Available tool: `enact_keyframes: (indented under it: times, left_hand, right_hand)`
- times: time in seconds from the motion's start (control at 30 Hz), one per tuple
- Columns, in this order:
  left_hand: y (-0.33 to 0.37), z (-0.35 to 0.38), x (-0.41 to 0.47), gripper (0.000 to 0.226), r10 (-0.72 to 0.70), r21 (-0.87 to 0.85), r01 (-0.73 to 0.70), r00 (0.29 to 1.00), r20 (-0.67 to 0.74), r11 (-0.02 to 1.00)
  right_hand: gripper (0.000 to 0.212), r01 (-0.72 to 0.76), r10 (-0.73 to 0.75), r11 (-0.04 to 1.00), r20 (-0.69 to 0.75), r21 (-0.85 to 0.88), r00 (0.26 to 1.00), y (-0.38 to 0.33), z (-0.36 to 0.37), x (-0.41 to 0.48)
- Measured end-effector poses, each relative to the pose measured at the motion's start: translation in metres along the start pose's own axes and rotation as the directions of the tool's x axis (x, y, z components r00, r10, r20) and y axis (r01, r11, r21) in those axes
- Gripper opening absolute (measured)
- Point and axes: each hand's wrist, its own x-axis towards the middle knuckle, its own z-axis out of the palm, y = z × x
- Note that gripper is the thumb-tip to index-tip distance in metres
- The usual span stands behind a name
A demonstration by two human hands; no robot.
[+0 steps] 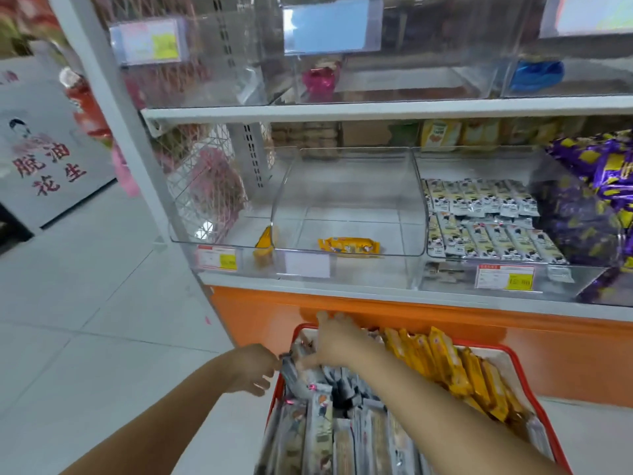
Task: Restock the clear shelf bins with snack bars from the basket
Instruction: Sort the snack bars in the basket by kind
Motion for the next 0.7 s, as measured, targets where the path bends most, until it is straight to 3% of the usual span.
enact_keyframes:
  times: [0.1, 0.2, 0.37, 0.53, 0.7]
  left_hand:
    - [-0.004, 0.007, 0.001, 0.011, 0.043, -0.052, -0.041, 0.998, 0.052, 0.998]
    - [-0.006, 0.008, 0.0, 0.011, 0.084, -0.089, -0.077, 0.993, 0.087, 0.993]
    - [-0.007, 0.007, 0.002, 0.032, 0.127, -0.188, -0.098, 0.981, 0.148, 0.977]
    - [-0.001, 0.01, -0.001, 0.016, 0.17, -0.286, -0.122, 0.974, 0.148, 0.95]
    - [0.006, 0.014, -0.004, 0.009, 0.113, -0.194, -0.089, 0.987, 0.116, 0.977]
  right_hand:
    - [0.121, -0.11, 0.121, 0.977, 0.05, -0.184, 0.991, -0.019, 0.007, 0.016]
    - [0.131, -0.177, 0.209, 0.955, 0.116, -0.238, 0.971, -0.028, 0.013, 0.033]
    - [0.113, -0.181, 0.204, 0.959, 0.087, -0.217, 0.975, -0.033, 0.012, 0.039]
    - [0.108, -0.208, 0.206, 0.976, 0.039, 0.064, 0.978, -0.025, 0.006, 0.039]
    - [0.103, -0.179, 0.194, 0.931, -0.017, 0.317, 0.981, -0.01, 0.0, 0.037]
